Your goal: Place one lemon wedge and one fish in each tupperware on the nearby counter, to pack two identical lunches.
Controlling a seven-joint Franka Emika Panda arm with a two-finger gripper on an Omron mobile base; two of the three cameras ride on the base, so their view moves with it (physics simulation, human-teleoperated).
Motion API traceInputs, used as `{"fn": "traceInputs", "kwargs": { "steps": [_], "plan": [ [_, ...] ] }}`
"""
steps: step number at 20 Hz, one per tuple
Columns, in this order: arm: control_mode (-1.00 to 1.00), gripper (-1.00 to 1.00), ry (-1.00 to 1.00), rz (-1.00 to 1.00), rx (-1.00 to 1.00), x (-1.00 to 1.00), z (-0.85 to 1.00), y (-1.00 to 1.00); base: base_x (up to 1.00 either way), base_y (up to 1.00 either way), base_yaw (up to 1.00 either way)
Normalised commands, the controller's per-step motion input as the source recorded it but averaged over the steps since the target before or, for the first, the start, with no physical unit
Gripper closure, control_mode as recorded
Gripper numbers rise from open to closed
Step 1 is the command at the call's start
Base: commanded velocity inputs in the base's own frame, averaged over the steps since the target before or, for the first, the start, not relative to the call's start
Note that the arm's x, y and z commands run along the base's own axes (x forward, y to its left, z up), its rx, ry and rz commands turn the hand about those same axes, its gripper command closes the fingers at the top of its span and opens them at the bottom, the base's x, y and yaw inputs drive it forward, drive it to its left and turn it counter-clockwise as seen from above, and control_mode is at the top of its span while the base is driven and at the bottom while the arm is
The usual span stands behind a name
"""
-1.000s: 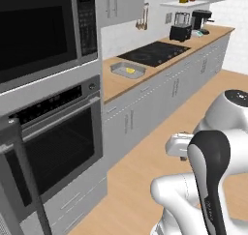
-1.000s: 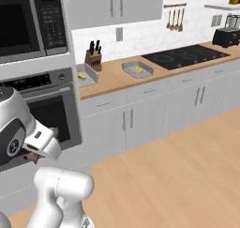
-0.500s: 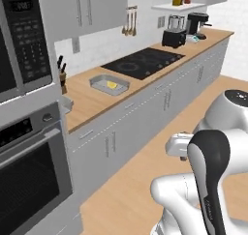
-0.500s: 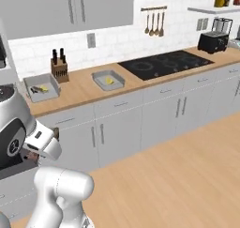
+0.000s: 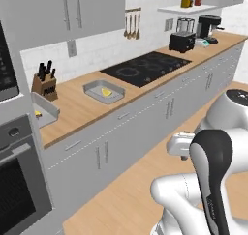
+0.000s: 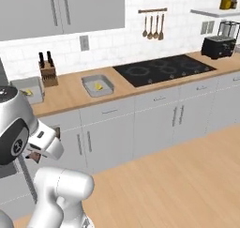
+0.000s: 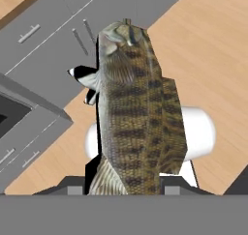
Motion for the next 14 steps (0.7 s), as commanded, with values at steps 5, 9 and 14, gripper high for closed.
{"fn": "traceInputs", "kwargs": {
  "steps": [5, 9, 14],
  "plan": [
    [1.00, 1.00, 0.00, 0.00, 0.00, 0.00, 0.00, 0.00, 1.00, -0.76, 0.50],
    [1.00, 1.00, 0.00, 0.00, 0.00, 0.00, 0.00, 0.00, 1.00, -0.41, -0.05],
    [1.00, 1.00, 0.00, 0.00, 0.00, 0.00, 0.00, 0.00, 1.00, -0.20, -0.33]
  ]
}}
